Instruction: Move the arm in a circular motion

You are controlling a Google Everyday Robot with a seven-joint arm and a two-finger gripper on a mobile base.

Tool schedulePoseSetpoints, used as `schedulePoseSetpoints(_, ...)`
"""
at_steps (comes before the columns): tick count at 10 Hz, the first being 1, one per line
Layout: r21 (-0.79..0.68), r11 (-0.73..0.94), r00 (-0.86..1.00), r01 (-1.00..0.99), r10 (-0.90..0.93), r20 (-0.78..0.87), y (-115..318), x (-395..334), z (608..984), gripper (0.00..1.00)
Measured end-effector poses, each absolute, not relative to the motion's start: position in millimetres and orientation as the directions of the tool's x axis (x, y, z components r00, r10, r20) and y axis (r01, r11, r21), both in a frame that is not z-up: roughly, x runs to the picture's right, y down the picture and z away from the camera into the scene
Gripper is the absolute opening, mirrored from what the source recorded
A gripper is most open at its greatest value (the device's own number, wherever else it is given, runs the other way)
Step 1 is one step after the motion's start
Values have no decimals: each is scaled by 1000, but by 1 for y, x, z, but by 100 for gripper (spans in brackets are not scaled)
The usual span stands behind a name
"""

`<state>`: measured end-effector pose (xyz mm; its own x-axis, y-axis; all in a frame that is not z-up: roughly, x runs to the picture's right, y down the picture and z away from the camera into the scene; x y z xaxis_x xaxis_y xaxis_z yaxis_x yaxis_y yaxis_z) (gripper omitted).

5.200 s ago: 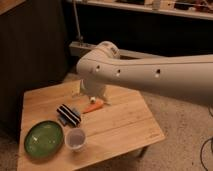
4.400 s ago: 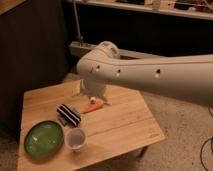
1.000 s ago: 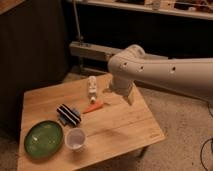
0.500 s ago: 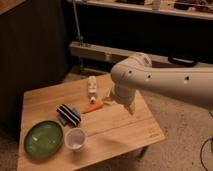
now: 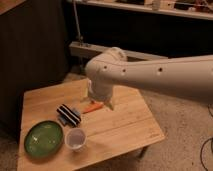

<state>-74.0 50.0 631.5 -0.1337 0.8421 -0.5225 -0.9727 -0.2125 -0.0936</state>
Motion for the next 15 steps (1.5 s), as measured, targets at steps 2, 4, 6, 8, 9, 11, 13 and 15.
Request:
schedulePoseSetpoints(2,-162,-147,-44,-976,856,-515,29,-120,638,80)
schedulePoseSetpoints(4,-205,-102,16,-973,862,-507,11,-157,648,80)
schedulePoseSetpoints(6,-218,-69,49,-973,869,-493,-19,-187,674,80)
schedulePoseSetpoints(8,-194,-87,20,-977,869,-494,-49,-190,711,80)
schedulePoseSetpoints(9,-172,-107,-8,-979,869,-494,-65,-182,734,80)
schedulePoseSetpoints(11,-123,-164,-81,-979,860,-503,-86,-159,770,80)
schedulePoseSetpoints(13,-62,-226,-166,-972,850,-500,-100,-117,798,80)
schedulePoseSetpoints(15,-5,-278,-240,-961,837,-493,-98,-69,806,80)
